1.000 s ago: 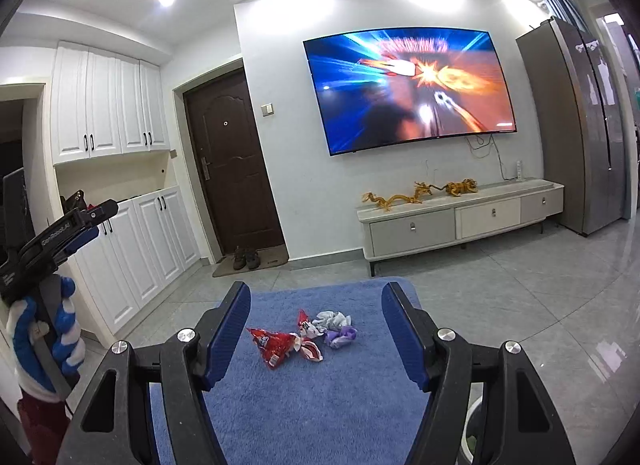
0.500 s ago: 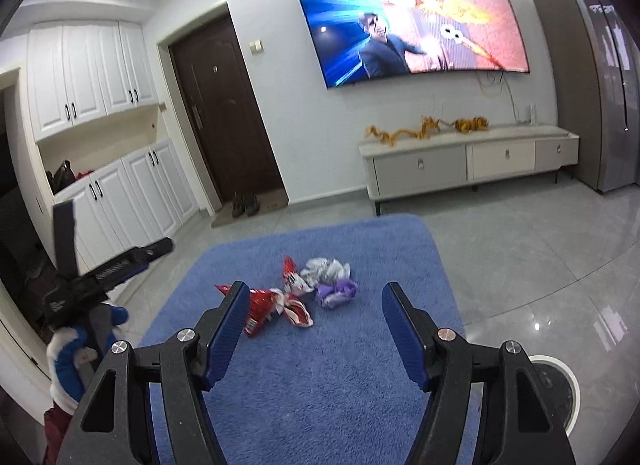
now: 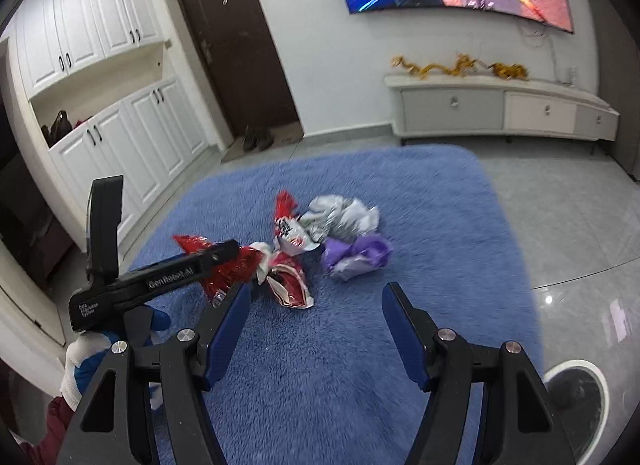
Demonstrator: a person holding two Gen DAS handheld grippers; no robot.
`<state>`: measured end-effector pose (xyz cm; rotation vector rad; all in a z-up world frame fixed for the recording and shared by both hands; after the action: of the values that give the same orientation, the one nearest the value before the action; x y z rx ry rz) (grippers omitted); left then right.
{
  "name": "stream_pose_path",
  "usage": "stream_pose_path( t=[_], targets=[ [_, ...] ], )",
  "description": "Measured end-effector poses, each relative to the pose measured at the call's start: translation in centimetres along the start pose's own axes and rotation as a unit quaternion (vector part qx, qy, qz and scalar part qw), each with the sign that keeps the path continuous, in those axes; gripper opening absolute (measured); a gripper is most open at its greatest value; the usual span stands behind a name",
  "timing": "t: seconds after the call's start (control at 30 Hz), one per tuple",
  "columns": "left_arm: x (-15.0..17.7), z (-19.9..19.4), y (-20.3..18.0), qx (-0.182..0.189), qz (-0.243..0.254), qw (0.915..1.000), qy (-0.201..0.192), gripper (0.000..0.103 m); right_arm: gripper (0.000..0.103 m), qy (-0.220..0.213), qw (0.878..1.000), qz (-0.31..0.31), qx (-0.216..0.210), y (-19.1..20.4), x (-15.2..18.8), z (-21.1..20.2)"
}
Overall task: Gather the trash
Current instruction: 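Grasp the red chip bag with the left gripper while the right grasps a pink wrapper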
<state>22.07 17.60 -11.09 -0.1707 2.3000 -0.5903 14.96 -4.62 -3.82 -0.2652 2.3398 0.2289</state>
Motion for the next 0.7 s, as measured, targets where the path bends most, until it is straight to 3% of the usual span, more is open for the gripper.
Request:
stream_pose_path(
  t=[0.1,0.17,0.3,0.53,0.63,0.7],
  targets=[
    [0.1,0.6,0.5,0.040,-0.014,0.9991,0.006,0.054,0.066,0.012,1.000,-0.010,-0.014,0.9,0.0,1.8],
    [0.0,0.4,0.7,0.036,-0.011,0.9993,0.000,0.050,0.066,0.020,0.999,-0.021,-0.023,1.8,0.0,3.0],
    [-0.3,-1.2,2.1,0.047,-0.034,0.9981,-0.019,0.031,0.066,0.032,0.998,-0.040,-0.036,3.3,0.0,4.8],
    [-0.9,-2.8,5.3,0.040,-0.094,0.9932,-0.056,0.029,0.063,0.051,0.997,-0.057,-0.025,4.8,0.1,8.0],
    [-0.9,-2.6,5.5,0.044,-0.096,0.9930,-0.053,0.028,0.053,0.058,0.997,-0.055,-0.009,5.1,0.1,9.1],
    [-0.7,-2.9,5.2,0.044,-0.090,0.9935,-0.053,0.027,0.033,0.062,0.997,-0.052,-0.004,5.0,0.2,9.5]
  ],
)
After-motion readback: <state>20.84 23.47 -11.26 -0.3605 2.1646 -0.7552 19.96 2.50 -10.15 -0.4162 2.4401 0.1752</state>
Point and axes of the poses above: each gripper's, at about its wrist camera, not at the fingertips, and z roughly the way its jaws point, y to its left, x to its underside, the point moved 2 cm from there along z, roughly the way its jaws point, and after that the axes turned 15 degrees about x, right-handed, at the moved point
